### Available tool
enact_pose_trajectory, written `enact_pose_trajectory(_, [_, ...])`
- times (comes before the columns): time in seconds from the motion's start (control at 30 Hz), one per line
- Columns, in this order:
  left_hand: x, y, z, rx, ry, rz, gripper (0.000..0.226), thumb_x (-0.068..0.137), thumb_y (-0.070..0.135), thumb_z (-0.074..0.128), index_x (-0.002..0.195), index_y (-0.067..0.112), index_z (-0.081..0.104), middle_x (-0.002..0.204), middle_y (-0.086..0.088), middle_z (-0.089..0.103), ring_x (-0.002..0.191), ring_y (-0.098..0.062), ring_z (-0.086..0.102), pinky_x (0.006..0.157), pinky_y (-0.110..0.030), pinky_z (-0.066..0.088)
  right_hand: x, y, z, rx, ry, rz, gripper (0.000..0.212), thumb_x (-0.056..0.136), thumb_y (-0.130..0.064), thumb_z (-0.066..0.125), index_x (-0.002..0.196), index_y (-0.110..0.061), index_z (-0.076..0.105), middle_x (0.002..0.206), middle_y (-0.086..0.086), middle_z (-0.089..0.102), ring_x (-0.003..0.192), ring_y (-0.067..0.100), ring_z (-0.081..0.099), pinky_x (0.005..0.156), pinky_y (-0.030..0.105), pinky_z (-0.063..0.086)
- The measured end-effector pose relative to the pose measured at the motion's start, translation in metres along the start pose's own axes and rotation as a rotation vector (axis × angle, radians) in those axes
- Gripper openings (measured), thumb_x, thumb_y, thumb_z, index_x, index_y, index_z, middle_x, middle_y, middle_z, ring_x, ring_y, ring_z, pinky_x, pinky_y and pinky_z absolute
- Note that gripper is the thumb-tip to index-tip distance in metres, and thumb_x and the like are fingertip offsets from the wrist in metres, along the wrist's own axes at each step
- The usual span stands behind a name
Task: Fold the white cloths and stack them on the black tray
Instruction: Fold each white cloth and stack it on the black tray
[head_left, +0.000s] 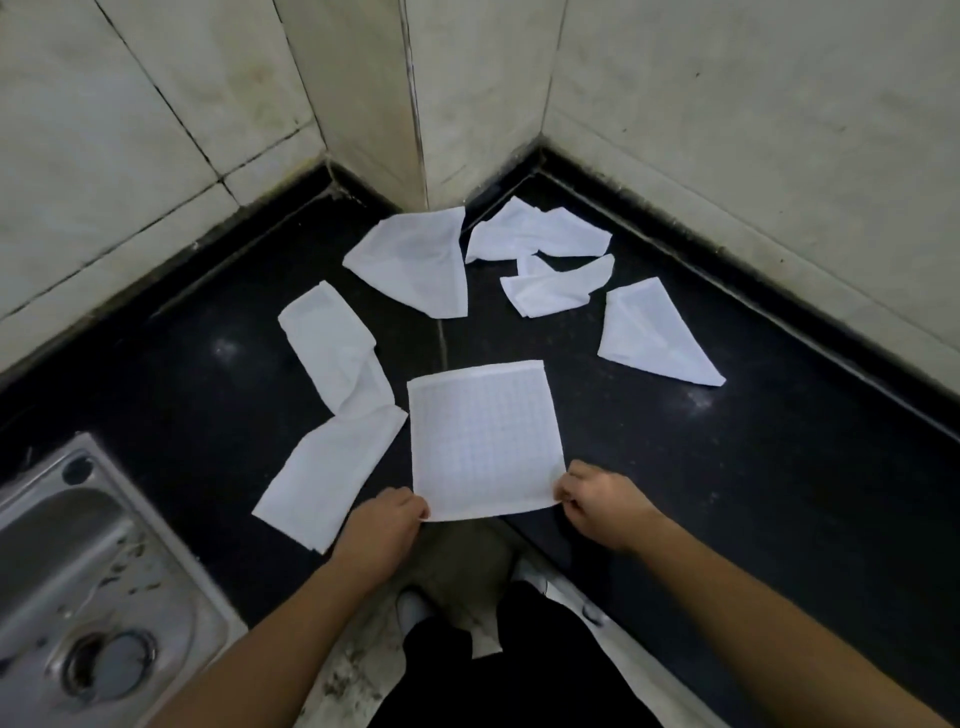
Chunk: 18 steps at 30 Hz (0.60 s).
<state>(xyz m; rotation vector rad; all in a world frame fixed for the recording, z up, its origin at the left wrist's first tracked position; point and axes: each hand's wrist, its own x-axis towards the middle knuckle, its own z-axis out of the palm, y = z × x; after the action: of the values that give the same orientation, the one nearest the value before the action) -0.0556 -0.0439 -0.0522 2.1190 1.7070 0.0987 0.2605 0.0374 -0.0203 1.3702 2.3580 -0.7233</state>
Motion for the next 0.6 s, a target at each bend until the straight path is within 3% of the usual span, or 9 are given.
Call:
enact_pose_trajectory(0.1, [-0.003, -0.001, 0.001, -0.050, -0.068, -0.046, 0.013, 0.075, 0.010, 0.073, 0.082, 0.020, 0.069, 0.081, 0.003, 0.063, 0.075, -0.021, 0.064, 0.056, -0.029, 0.052, 0.004, 0.003, -0.001, 0.040, 0.012, -0.001, 0.023, 0.096, -0.031, 0.050, 0.111, -0.022, 0.064, 0.116, -0.002, 0.052, 0.099, 0.022, 0.061, 0.082, 0.035, 0.049])
enact_pose_trajectory(0.23, [0.021, 0.005, -0.026, -0.238, 0.027, -0.232, 0.011, 0.095, 0.018, 0.060, 0.100, 0.016, 0.070, 0.096, 0.001, 0.061, 0.086, -0.015, 0.058, 0.074, -0.028, 0.046, 0.021, 0.011, -0.022, 0.213, 0.095, 0.074, 0.015, 0.097, -0.032, 0.051, 0.106, -0.026, 0.061, 0.107, -0.006, 0.058, 0.095, 0.018, 0.062, 0.084, 0.036, 0.051])
enact_pose_trajectory(0.43, [0.082, 0.001, -0.057, -0.661, 0.176, -0.648, 0.019, 0.096, 0.014, 0.060, 0.114, 0.015, 0.067, 0.104, 0.001, 0.063, 0.097, -0.015, 0.058, 0.090, -0.026, 0.045, 0.067, 0.015, -0.058, 0.610, 0.393, 0.215, 0.018, 0.095, -0.023, 0.065, 0.113, -0.023, 0.067, 0.094, -0.006, 0.067, 0.085, 0.009, 0.063, 0.081, 0.017, 0.048])
enact_pose_trajectory(0.6, [0.112, -0.008, -0.055, -0.781, 0.236, -0.785, 0.018, 0.094, 0.014, 0.062, 0.111, 0.015, 0.067, 0.102, 0.001, 0.064, 0.102, -0.020, 0.061, 0.096, -0.030, 0.047, 0.104, 0.017, -0.069, 0.788, 0.429, 0.322, 0.022, 0.095, -0.023, 0.065, 0.116, -0.023, 0.068, 0.093, -0.007, 0.068, 0.089, 0.011, 0.065, 0.088, 0.024, 0.051])
